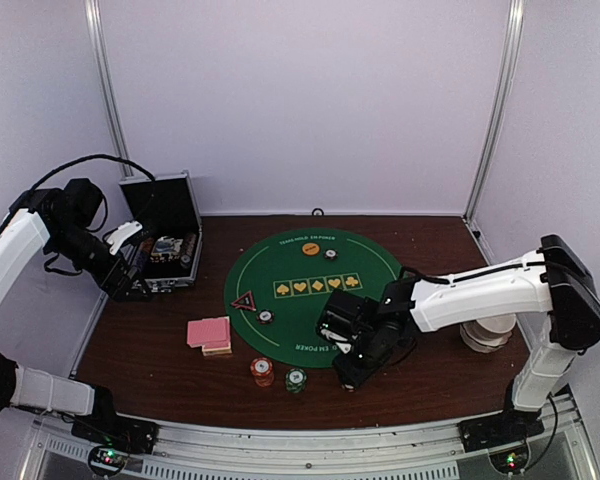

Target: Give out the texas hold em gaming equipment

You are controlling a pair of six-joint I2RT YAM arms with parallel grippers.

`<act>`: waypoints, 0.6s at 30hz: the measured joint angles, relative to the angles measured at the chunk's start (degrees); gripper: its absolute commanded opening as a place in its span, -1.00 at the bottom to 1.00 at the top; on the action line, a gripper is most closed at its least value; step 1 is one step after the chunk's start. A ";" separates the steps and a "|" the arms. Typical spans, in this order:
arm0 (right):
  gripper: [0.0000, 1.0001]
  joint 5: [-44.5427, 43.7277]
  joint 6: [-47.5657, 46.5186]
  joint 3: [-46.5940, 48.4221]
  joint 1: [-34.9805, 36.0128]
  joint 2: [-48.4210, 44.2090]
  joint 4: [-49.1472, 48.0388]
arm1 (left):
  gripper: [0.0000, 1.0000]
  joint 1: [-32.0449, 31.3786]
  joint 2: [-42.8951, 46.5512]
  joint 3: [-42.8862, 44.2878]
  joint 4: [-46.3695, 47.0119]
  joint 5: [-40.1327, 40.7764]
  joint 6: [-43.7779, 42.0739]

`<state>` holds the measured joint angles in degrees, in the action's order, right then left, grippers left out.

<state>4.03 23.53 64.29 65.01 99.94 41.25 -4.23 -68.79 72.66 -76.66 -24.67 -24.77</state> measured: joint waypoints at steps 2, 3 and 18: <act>-0.46 -0.31 -0.09 0.52 0.00 -0.98 0.79 | 0.95 0.00 0.00 0.00 0.00 0.00 0.00; -0.46 -0.59 -0.20 0.87 0.00 -1.51 1.33 | 0.95 0.00 0.00 0.00 -0.02 0.00 0.00; -0.55 -7.06 -2.36 5.79 -15.61 -5.90 3.89 | 0.95 0.00 0.00 0.00 -0.07 0.00 0.00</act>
<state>-3.03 21.17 70.08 49.41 94.04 45.15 -4.23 -68.79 72.66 -76.73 -24.67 -24.77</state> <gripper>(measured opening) 0.415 0.976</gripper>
